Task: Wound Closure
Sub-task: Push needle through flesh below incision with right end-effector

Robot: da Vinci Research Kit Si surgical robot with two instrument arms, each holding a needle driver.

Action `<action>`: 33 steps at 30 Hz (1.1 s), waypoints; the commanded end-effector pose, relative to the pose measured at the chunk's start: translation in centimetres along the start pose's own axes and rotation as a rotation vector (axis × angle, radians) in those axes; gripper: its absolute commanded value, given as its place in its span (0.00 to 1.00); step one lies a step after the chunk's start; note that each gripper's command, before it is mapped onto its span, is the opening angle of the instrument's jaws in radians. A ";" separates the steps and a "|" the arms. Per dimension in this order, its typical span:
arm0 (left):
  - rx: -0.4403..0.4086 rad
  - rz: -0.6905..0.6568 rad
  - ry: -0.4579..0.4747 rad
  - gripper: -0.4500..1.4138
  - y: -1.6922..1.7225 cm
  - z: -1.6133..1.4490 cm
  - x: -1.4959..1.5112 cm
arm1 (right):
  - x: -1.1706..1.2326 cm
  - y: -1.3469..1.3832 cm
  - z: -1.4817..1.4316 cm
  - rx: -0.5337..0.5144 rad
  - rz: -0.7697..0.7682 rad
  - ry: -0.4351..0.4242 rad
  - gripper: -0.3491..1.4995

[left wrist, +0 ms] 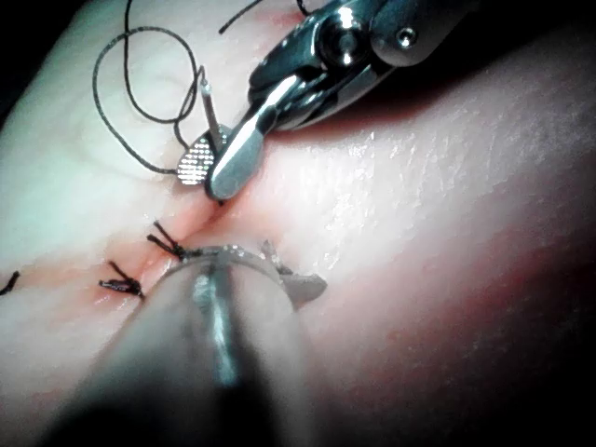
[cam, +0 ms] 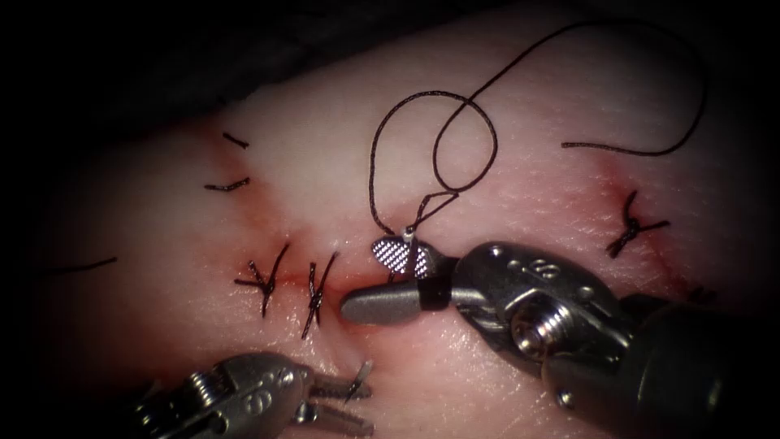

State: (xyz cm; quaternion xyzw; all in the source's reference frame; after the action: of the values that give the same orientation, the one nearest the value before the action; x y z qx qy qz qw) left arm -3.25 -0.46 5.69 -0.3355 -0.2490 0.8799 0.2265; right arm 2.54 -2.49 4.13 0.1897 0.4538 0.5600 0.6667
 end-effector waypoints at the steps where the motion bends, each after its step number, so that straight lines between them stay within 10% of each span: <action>1: 0.002 0.003 0.002 0.24 -0.07 0.03 0.06 | 0.15 -0.02 0.15 -0.001 -0.003 0.005 0.76; 8: 0.001 0.004 0.002 0.24 -0.06 0.02 0.04 | 0.40 0.08 0.17 -0.014 0.013 0.051 0.70; 13: 0.002 0.004 0.002 0.24 -0.05 0.02 0.05 | 0.37 0.09 0.18 -0.027 0.012 0.055 0.46; 29: 0.003 0.003 0.002 0.24 -0.05 0.02 0.05 | 0.20 0.17 0.25 -0.041 -0.047 0.042 0.56; 31: 0.003 0.003 0.002 0.24 -0.05 0.02 0.05 | 0.20 0.17 0.25 -0.051 -0.046 0.043 0.48; 33: 0.003 0.003 0.002 0.24 -0.04 0.02 0.05 | 0.19 0.17 0.24 -0.067 -0.046 0.034 0.14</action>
State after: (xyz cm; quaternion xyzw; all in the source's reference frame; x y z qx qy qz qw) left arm -3.24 -0.49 5.67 -0.3352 -0.2489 0.8800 0.2263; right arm 2.52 -2.30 4.31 0.1449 0.4443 0.5649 0.6801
